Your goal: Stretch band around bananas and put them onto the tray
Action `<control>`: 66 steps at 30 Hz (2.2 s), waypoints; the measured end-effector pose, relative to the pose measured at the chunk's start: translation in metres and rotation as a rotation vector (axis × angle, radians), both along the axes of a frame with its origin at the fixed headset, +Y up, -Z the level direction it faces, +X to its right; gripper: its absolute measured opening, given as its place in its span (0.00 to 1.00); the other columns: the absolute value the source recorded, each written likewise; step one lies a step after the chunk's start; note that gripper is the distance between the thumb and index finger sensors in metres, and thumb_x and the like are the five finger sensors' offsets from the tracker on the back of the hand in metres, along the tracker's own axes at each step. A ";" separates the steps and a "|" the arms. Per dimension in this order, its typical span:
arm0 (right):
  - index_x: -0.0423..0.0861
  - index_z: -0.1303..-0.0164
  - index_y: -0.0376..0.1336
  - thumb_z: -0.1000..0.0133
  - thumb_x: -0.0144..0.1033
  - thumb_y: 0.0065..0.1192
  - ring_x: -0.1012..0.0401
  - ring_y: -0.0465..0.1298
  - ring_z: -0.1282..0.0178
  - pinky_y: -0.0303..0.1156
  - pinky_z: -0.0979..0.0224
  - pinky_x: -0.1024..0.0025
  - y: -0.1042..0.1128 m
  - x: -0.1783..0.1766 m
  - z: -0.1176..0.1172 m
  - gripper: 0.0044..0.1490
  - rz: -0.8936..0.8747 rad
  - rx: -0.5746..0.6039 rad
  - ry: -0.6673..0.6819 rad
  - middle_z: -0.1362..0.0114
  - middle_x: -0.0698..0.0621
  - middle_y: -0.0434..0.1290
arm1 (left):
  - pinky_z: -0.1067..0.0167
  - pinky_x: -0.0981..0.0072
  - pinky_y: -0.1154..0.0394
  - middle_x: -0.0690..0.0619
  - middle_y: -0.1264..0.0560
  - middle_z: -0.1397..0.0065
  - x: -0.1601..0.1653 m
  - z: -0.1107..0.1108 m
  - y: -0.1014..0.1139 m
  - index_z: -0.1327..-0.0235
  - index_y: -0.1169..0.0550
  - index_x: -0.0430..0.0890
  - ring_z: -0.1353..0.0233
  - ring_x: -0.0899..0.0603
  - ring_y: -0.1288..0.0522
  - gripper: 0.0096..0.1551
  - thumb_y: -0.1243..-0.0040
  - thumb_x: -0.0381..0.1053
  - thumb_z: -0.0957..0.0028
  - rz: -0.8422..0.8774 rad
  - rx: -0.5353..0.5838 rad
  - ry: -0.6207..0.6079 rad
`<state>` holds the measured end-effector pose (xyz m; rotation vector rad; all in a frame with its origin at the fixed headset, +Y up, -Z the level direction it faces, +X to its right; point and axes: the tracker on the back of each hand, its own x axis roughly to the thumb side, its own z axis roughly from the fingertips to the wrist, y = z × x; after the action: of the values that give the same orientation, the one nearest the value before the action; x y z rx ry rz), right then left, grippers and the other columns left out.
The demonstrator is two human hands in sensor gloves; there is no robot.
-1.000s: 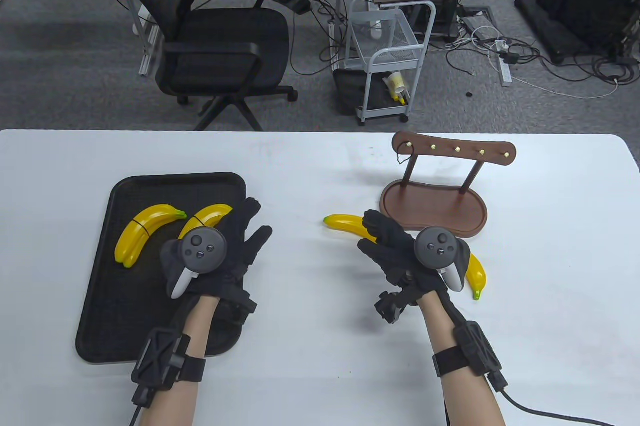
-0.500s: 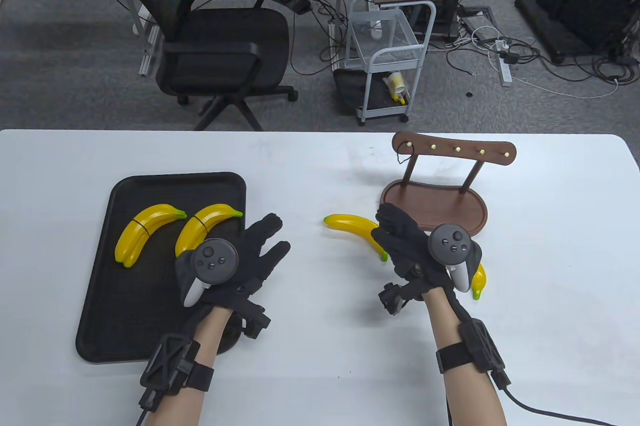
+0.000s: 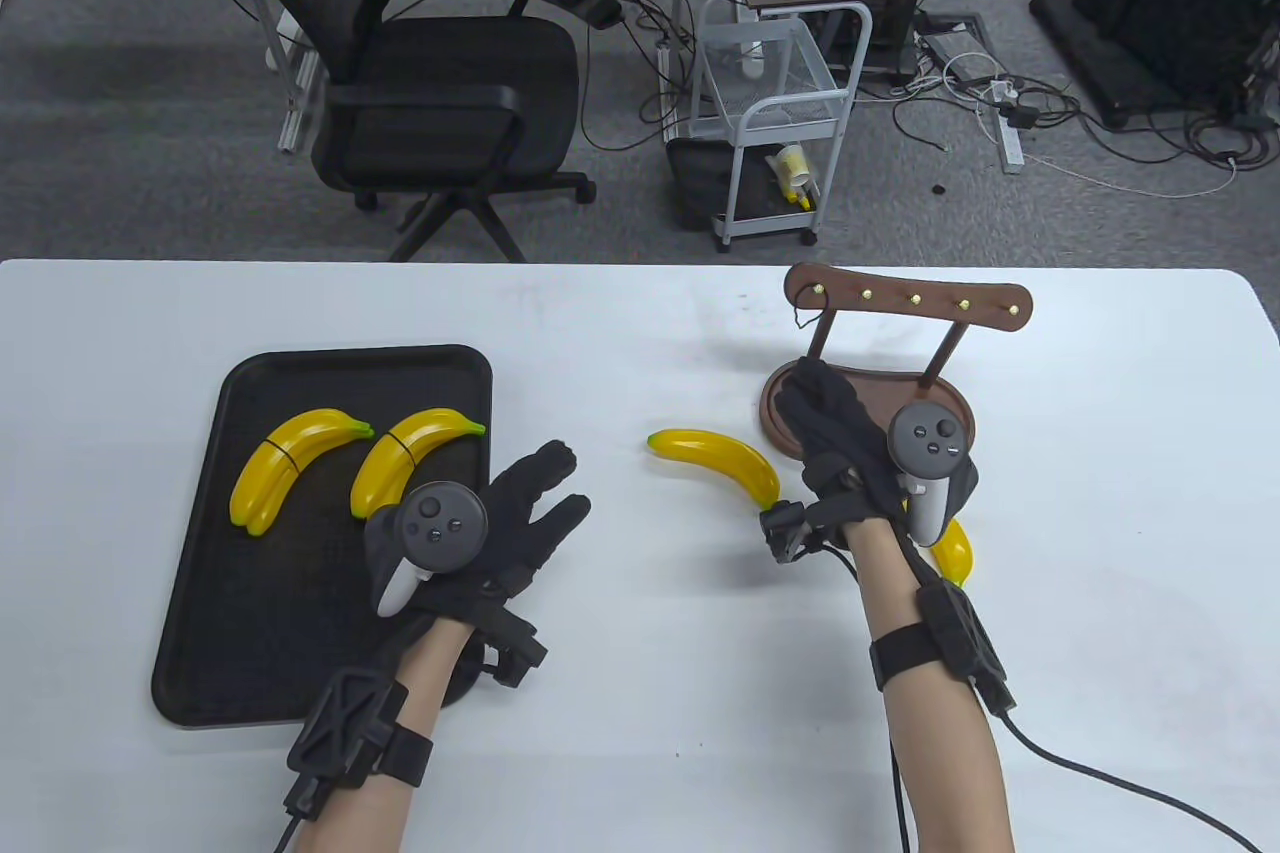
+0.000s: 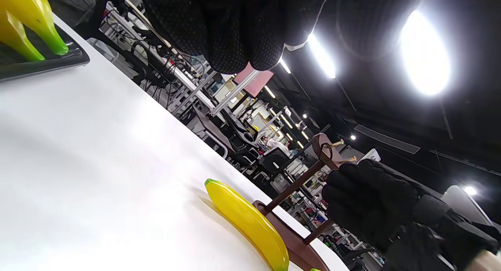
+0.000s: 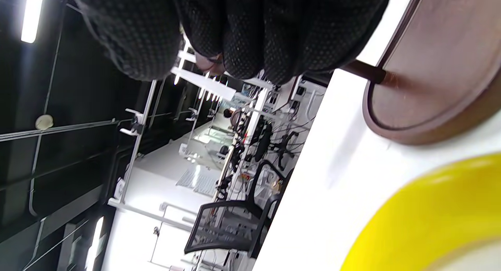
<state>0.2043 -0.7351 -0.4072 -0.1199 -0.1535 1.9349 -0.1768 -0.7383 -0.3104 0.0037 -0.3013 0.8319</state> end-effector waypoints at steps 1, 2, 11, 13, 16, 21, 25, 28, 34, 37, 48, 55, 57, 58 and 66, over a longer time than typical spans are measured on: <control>0.42 0.22 0.57 0.41 0.46 0.64 0.43 0.72 0.28 0.72 0.33 0.49 0.001 0.001 -0.003 0.39 -0.004 -0.006 -0.014 0.23 0.42 0.68 | 0.21 0.46 0.34 0.52 0.33 0.15 0.000 0.000 -0.001 0.19 0.38 0.53 0.18 0.39 0.29 0.36 0.44 0.64 0.37 0.003 -0.005 0.000; 0.42 0.22 0.57 0.41 0.47 0.64 0.43 0.72 0.28 0.72 0.33 0.49 0.001 0.001 -0.007 0.40 -0.007 -0.018 -0.029 0.23 0.42 0.68 | 0.21 0.46 0.34 0.52 0.33 0.15 0.000 0.000 -0.001 0.19 0.38 0.53 0.18 0.39 0.30 0.36 0.44 0.64 0.37 0.008 -0.011 -0.002; 0.41 0.22 0.58 0.41 0.48 0.64 0.43 0.73 0.29 0.73 0.33 0.49 -0.007 0.002 -0.038 0.41 -0.120 -0.092 -0.088 0.23 0.40 0.68 | 0.22 0.46 0.34 0.52 0.33 0.15 0.001 -0.001 -0.002 0.19 0.38 0.53 0.18 0.39 0.30 0.36 0.44 0.64 0.37 0.024 -0.013 -0.010; 0.40 0.22 0.58 0.41 0.48 0.64 0.43 0.73 0.29 0.73 0.33 0.49 -0.010 0.000 -0.045 0.41 -0.134 -0.116 -0.134 0.24 0.40 0.68 | 0.22 0.46 0.34 0.52 0.33 0.15 0.001 -0.001 -0.002 0.19 0.38 0.53 0.18 0.39 0.29 0.36 0.44 0.64 0.37 0.023 -0.014 -0.008; 0.40 0.22 0.58 0.42 0.49 0.64 0.43 0.73 0.30 0.73 0.34 0.49 -0.015 -0.002 -0.050 0.42 -0.177 -0.146 -0.169 0.24 0.40 0.69 | 0.22 0.46 0.34 0.52 0.33 0.15 0.000 -0.001 -0.001 0.19 0.37 0.53 0.19 0.39 0.29 0.36 0.44 0.64 0.37 0.013 -0.010 -0.002; 0.40 0.23 0.59 0.42 0.50 0.64 0.44 0.75 0.32 0.74 0.35 0.50 -0.025 -0.006 -0.055 0.41 -0.246 -0.174 -0.215 0.26 0.40 0.70 | 0.22 0.46 0.34 0.52 0.33 0.15 0.000 -0.001 -0.002 0.19 0.37 0.53 0.19 0.39 0.29 0.36 0.44 0.64 0.37 0.010 -0.016 -0.005; 0.41 0.24 0.59 0.41 0.49 0.63 0.45 0.75 0.32 0.74 0.35 0.50 -0.028 -0.007 -0.060 0.40 -0.333 -0.175 -0.211 0.26 0.41 0.70 | 0.22 0.46 0.34 0.52 0.33 0.15 0.002 -0.001 -0.004 0.19 0.37 0.53 0.19 0.39 0.29 0.36 0.44 0.64 0.37 0.000 -0.021 -0.009; 0.41 0.25 0.60 0.41 0.48 0.63 0.46 0.76 0.33 0.75 0.35 0.51 -0.029 -0.005 -0.063 0.38 -0.351 -0.177 -0.233 0.27 0.42 0.71 | 0.22 0.46 0.34 0.52 0.33 0.15 0.002 -0.001 -0.004 0.19 0.37 0.53 0.19 0.39 0.29 0.36 0.44 0.64 0.37 -0.002 -0.023 -0.013; 0.44 0.31 0.65 0.40 0.46 0.63 0.49 0.78 0.37 0.76 0.38 0.52 -0.030 -0.006 -0.065 0.31 -0.421 -0.179 -0.235 0.32 0.46 0.76 | 0.22 0.46 0.34 0.52 0.33 0.15 0.002 -0.001 -0.004 0.19 0.37 0.53 0.19 0.39 0.29 0.35 0.44 0.63 0.37 -0.002 -0.028 -0.010; 0.46 0.36 0.68 0.40 0.46 0.63 0.51 0.80 0.41 0.77 0.41 0.54 -0.030 -0.006 -0.064 0.25 -0.431 -0.172 -0.244 0.37 0.48 0.78 | 0.22 0.46 0.34 0.52 0.33 0.15 0.002 -0.001 -0.004 0.19 0.37 0.53 0.19 0.39 0.29 0.36 0.44 0.64 0.37 -0.002 -0.030 -0.011; 0.45 0.39 0.69 0.39 0.46 0.63 0.52 0.82 0.46 0.77 0.44 0.54 -0.011 0.003 -0.052 0.24 -0.328 -0.115 -0.255 0.41 0.49 0.80 | 0.22 0.45 0.34 0.52 0.32 0.15 0.003 0.000 -0.003 0.19 0.37 0.53 0.19 0.39 0.29 0.36 0.45 0.64 0.37 -0.002 -0.028 -0.023; 0.44 0.40 0.70 0.39 0.45 0.63 0.51 0.82 0.46 0.77 0.44 0.53 0.012 0.007 -0.045 0.23 -0.247 -0.062 -0.215 0.42 0.48 0.81 | 0.22 0.45 0.34 0.51 0.33 0.15 0.003 -0.001 -0.003 0.19 0.37 0.53 0.19 0.38 0.29 0.36 0.45 0.64 0.37 0.000 -0.028 -0.025; 0.44 0.40 0.70 0.38 0.44 0.62 0.51 0.82 0.46 0.78 0.44 0.53 0.018 0.007 -0.042 0.23 -0.217 -0.048 -0.198 0.42 0.48 0.81 | 0.22 0.45 0.34 0.52 0.32 0.15 0.003 -0.001 -0.003 0.19 0.37 0.53 0.19 0.38 0.29 0.36 0.45 0.64 0.37 -0.001 -0.029 -0.026; 0.44 0.40 0.71 0.38 0.44 0.62 0.51 0.82 0.46 0.78 0.44 0.53 0.021 0.007 -0.040 0.22 -0.202 -0.040 -0.187 0.43 0.48 0.81 | 0.22 0.45 0.34 0.52 0.33 0.15 0.003 -0.001 -0.003 0.19 0.37 0.53 0.19 0.39 0.29 0.36 0.45 0.64 0.37 -0.001 -0.029 -0.026; 0.42 0.41 0.72 0.38 0.42 0.63 0.50 0.83 0.47 0.78 0.45 0.52 0.036 0.007 -0.019 0.22 -0.084 0.001 -0.039 0.43 0.46 0.82 | 0.22 0.47 0.33 0.52 0.32 0.16 0.004 0.000 -0.001 0.19 0.37 0.53 0.19 0.39 0.29 0.36 0.44 0.64 0.37 -0.001 -0.020 -0.032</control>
<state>0.2115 -0.6989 -0.4259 -0.1606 -0.1730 1.8498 -0.1725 -0.7397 -0.3107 -0.0285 -0.3234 0.8345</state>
